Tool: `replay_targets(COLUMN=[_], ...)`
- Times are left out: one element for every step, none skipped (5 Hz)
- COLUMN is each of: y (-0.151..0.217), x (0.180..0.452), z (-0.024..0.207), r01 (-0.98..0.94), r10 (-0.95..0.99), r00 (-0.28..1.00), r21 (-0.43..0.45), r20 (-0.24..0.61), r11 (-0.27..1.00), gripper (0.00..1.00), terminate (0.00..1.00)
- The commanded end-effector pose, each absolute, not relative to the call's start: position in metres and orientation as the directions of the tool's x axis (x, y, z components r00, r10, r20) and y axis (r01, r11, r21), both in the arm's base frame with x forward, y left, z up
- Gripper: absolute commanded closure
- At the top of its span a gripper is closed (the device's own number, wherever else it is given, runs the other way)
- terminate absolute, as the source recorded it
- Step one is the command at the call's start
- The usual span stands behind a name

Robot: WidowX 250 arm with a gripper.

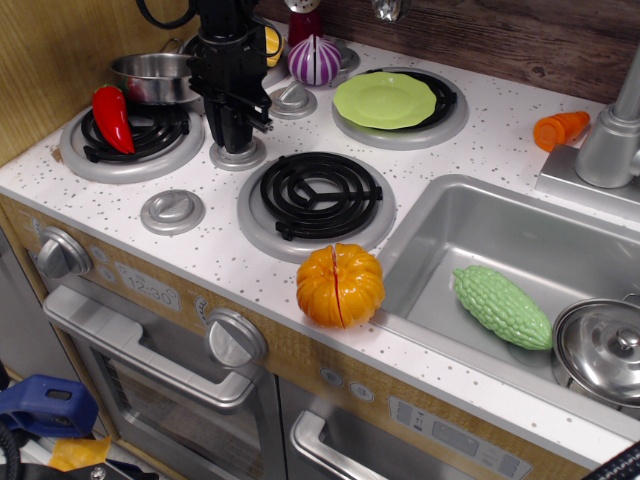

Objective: Twist knob start vertical clockwise90

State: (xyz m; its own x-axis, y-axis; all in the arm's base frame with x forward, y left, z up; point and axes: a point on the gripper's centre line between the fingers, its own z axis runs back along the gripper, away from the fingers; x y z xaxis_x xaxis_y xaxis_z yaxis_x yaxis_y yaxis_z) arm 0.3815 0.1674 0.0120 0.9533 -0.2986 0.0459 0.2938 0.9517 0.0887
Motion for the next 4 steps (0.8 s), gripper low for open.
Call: replay_targets(y=[0.189,0.196,0.204,0.222], x=[0.377,0.36,0.347,0.326], z=[0.005,-0.005,-0.007,-0.008], r01=[0.602,0.788,0.906,0.968], r10=[-0.606,-0.783,-0.891,-0.961], r00=[0.795,0.615,0.423,0.249], r21=[0.16,0.115,0.066,-0.006], r20=[-0.027,-0.099,-0.167,-0.118], r11=[0.782,0.605,0.418,0.251], gripper=[1.0,1.0,1.0,1.0], terminate=[0.0,0.0,0.0,0.0])
